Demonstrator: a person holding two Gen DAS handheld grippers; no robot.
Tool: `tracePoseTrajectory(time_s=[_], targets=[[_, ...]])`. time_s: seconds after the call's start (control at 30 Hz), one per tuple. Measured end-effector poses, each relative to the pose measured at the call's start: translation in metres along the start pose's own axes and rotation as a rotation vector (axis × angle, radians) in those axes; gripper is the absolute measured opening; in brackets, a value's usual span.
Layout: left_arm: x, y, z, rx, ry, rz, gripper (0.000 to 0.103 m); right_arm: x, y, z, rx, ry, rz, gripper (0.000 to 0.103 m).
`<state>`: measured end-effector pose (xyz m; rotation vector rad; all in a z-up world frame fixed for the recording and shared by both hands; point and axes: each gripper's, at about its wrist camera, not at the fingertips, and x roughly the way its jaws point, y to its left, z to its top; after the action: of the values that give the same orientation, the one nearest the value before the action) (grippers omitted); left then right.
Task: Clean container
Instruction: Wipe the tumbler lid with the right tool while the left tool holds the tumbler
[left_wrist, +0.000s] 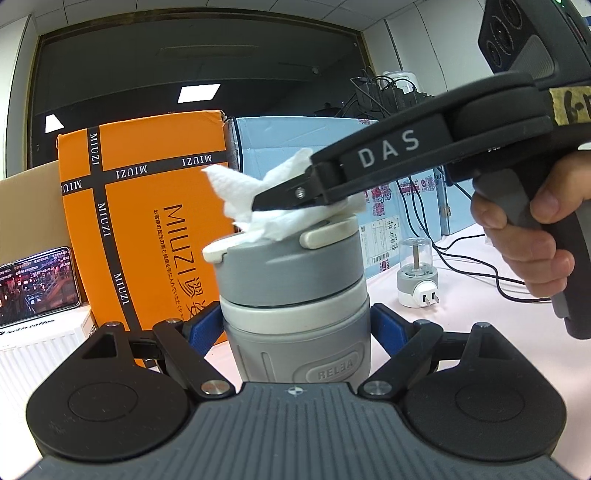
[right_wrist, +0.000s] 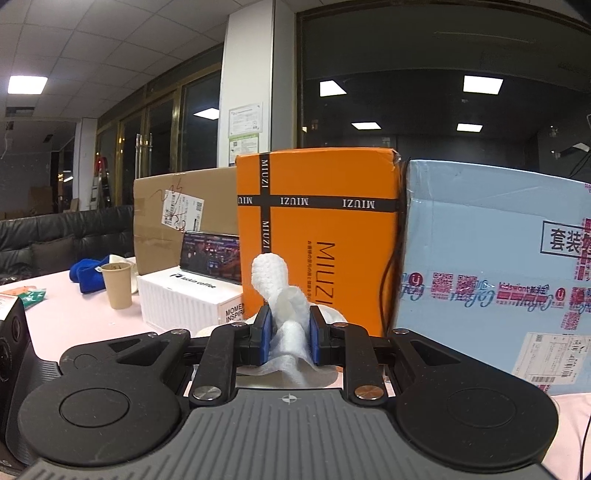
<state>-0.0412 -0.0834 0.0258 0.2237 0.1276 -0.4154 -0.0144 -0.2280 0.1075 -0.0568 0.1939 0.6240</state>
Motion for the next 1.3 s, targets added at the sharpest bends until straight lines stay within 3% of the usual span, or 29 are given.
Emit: tracePoseTrajectory(time_s=[0.13, 0.4, 1.07, 1.3], targets=[[-0.004, -0.003, -0.002, -0.003, 0.001, 0.001, 0.083, -0.004, 0.003, 0.0, -0.015, 0.008, -0.004, 0.019], [-0.005, -0.004, -0.001, -0.009, 0.001, 0.002, 0.083, -0.01, 0.015, -0.001, -0.022, 0.009, 0.068, 0.019], [-0.003, -0.004, -0.002, 0.009, -0.007, 0.001, 0.083, -0.001, 0.008, -0.005, 0.034, -0.026, -0.021, 0.019], [-0.003, -0.003, -0.002, -0.005, -0.005, 0.001, 0.083, -0.004, 0.016, -0.003, 0.011, -0.009, 0.015, 0.019]])
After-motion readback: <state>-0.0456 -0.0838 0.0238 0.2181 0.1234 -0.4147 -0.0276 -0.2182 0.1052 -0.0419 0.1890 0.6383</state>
